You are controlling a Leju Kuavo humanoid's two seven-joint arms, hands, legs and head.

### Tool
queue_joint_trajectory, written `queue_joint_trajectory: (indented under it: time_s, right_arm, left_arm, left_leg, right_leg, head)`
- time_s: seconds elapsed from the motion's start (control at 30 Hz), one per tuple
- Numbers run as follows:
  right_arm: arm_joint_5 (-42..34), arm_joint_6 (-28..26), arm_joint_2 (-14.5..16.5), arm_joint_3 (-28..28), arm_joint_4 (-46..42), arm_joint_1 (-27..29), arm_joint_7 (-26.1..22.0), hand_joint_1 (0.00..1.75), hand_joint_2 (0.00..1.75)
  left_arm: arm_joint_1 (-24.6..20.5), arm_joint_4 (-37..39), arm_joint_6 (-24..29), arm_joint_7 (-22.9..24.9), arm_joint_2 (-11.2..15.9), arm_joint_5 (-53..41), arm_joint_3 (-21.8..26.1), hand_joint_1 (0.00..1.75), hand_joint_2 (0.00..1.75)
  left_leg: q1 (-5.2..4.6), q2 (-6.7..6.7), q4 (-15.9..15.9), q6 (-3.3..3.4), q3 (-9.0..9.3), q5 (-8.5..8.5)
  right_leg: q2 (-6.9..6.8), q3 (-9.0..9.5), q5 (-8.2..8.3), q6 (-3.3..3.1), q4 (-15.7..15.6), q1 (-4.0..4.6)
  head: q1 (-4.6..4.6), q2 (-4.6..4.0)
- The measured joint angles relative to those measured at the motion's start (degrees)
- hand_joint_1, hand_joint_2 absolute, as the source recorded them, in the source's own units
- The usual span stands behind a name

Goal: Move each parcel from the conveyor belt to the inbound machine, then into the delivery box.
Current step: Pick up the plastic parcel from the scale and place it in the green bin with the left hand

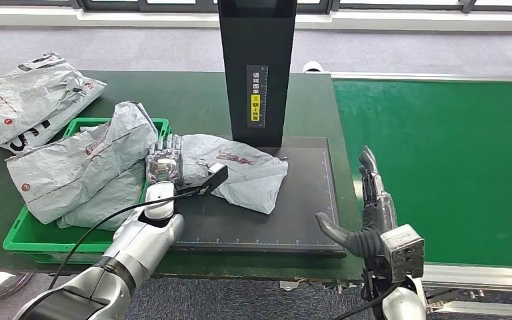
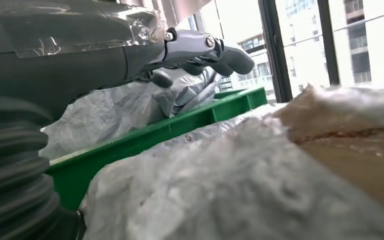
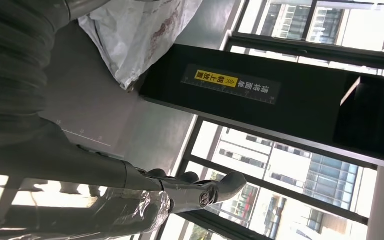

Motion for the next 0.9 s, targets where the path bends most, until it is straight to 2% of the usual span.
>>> queue_joint_trajectory:
  time_s: [0.4, 0.67, 0.8, 0.9]
  right_arm:
    - [-0.37, -0.26, 0.0, 0.0, 0.34, -0.04, -0.05, 0.0, 1.75]
    - [-0.67, -1.07, 0.0, 0.0, 0.19, 0.85, 0.0, 0.0, 1.75]
    - [-0.63, -1.37, 0.0, 0.0, -0.37, 1.75, 0.28, 0.0, 1.75]
    - [-0.54, -1.96, 0.0, -0.03, -1.15, 2.7, 0.48, 0.0, 1.75]
  left_arm:
    - [0.2, -0.88, 2.53, -2.35, 0.82, 0.0, 0.04, 1.75, 1.75]
    - [1.43, -3.04, 3.89, -5.7, 0.35, 0.0, 1.71, 1.75, 1.75]
    - [3.16, -5.76, 7.61, -10.33, -0.5, 0.22, 5.07, 1.75, 1.75]
    - [6.04, -11.96, 10.42, -15.81, -1.56, 2.38, 9.17, 1.75, 1.75]
  left_leg:
    - [0.0, -0.01, 0.0, 0.0, 0.0, 0.0]
    - [0.0, 0.0, 0.0, 0.0, 0.0, 0.0]
    - [0.0, 0.01, 0.0, 0.0, 0.0, 0.0]
    - [0.0, 0.04, 0.0, 0.0, 0.0, -0.01]
  right_leg:
    - [-0.01, 0.0, 0.0, 0.0, 0.0, 0.0]
    - [0.0, -0.01, 0.0, 0.0, 0.0, 0.0]
    - [0.0, -0.02, 0.0, 0.0, -0.01, 0.0]
    - [0.03, -0.04, 0.0, 0.0, -0.01, 0.0]
  head:
    - [0.0, 0.0]
    - [0.0, 0.0]
    - [0.0, 0.0]
    - [0.0, 0.0]
